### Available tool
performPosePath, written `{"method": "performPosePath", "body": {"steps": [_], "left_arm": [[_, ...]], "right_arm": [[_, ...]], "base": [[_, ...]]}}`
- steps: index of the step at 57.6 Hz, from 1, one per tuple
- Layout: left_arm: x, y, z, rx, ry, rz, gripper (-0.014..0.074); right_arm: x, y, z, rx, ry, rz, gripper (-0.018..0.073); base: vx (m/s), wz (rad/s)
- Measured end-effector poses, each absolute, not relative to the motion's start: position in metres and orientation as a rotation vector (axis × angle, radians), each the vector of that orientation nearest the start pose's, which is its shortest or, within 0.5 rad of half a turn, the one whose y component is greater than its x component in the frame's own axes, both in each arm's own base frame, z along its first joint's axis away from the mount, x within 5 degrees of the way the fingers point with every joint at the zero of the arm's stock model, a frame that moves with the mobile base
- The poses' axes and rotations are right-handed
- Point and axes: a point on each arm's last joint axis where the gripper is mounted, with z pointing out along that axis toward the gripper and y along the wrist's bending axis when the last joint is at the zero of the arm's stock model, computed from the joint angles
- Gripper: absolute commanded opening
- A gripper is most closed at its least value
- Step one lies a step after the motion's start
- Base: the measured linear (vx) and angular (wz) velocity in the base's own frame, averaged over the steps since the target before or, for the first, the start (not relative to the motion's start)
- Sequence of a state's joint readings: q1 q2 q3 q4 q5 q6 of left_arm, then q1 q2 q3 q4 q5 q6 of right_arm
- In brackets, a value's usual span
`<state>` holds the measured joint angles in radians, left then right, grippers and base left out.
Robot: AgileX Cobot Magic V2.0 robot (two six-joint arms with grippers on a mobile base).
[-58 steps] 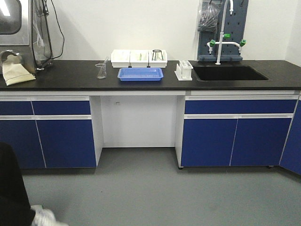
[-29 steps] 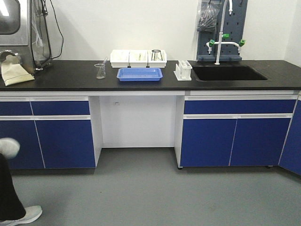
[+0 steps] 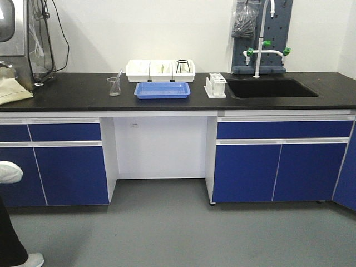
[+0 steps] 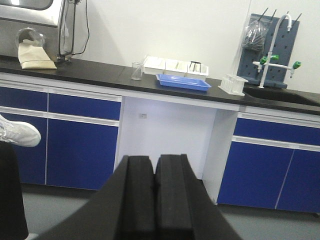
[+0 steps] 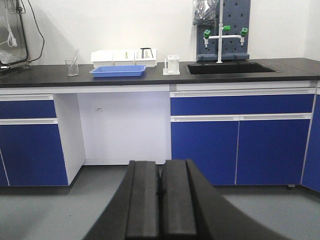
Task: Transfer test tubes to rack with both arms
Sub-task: 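Drive the base up to the lab bench facing the white bins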
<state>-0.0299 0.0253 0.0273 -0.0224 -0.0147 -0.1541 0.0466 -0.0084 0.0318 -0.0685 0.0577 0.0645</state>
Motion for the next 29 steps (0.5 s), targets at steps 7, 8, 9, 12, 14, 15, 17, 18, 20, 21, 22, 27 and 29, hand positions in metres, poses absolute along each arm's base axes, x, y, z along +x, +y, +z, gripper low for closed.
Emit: {"method": "performPosePath", "body": {"steps": [7, 8, 9, 12, 14, 15, 17, 18, 20, 21, 22, 27, 29], "left_arm": [[0.0594, -0.0017, 0.2038, -0.112, 1.520, -0.165, -0.0004], [0.0594, -0.0017, 0.2038, -0.112, 1.520, -0.165, -0.0004], [0.0594, -0.0017, 0.2038, -0.112, 1.520, -0.165, -0.0004], [0.0594, -0.0017, 0.2038, -0.112, 1.520, -0.165, -0.0004], [0.0594, -0.0017, 0.2038, -0.112, 1.520, -0.165, -0.0004], [0.0594, -0.0017, 0.2038, -0.112, 1.520, -0.165, -0.0004], [0.0594, -0.0017, 0.2038, -0.112, 1.520, -0.165, -0.0004], [0.0594, -0.0017, 0.2038, -0.112, 1.520, -0.165, -0.0004], [0.0594, -0.0017, 0.2038, -0.112, 1.520, -0.165, -0.0004], [0.0594, -0.0017, 0.2038, -0.112, 1.520, -0.165, -0.0004], [0.0594, -0.0017, 0.2038, -0.112, 1.520, -0.165, -0.0004], [0.0594, -0.0017, 0.2038, -0.112, 1.520, -0.165, -0.0004], [0.0594, -0.0017, 0.2038, -0.112, 1.520, -0.165, -0.0004]], "right_arm": [[0.0571, 0.0023, 0.1977, -0.036, 1.564, 0.031, -0.0009], [0.0571, 0.0023, 0.1977, -0.036, 1.564, 0.031, -0.0009], [0.0571, 0.0023, 0.1977, -0.036, 1.564, 0.031, -0.0009], [0.0571, 0.0023, 0.1977, -0.036, 1.564, 0.031, -0.0009], [0.0571, 0.0023, 0.1977, -0.036, 1.564, 0.031, -0.0009], [0.0571, 0.0023, 0.1977, -0.036, 1.564, 0.031, -0.0009], [0.0571, 0.0023, 0.1977, -0.036, 1.564, 0.031, -0.0009], [0.0571, 0.0023, 0.1977, -0.036, 1.564, 0.031, -0.0009], [0.0571, 0.0023, 0.1977, -0.036, 1.564, 0.031, -0.0009], [0.0571, 0.0023, 0.1977, -0.036, 1.564, 0.031, -0.0009], [0.0571, 0.0023, 0.1977, -0.036, 1.564, 0.031, -0.0009], [0.0571, 0.0023, 0.1977, -0.036, 1.564, 0.031, -0.0009], [0.0571, 0.0023, 0.1977, -0.036, 1.564, 0.031, -0.0009]], "base": [[0.22, 0.05], [0.24, -0.01], [0.25, -0.05], [0.28, -0.09], [0.31, -0.10], [0.31, -0.10], [0.33, -0.11], [0.35, -0.09], [0.36, -0.09], [0.38, -0.07], [0.38, -0.07], [0.40, -0.04], [0.41, 0.00]]}}
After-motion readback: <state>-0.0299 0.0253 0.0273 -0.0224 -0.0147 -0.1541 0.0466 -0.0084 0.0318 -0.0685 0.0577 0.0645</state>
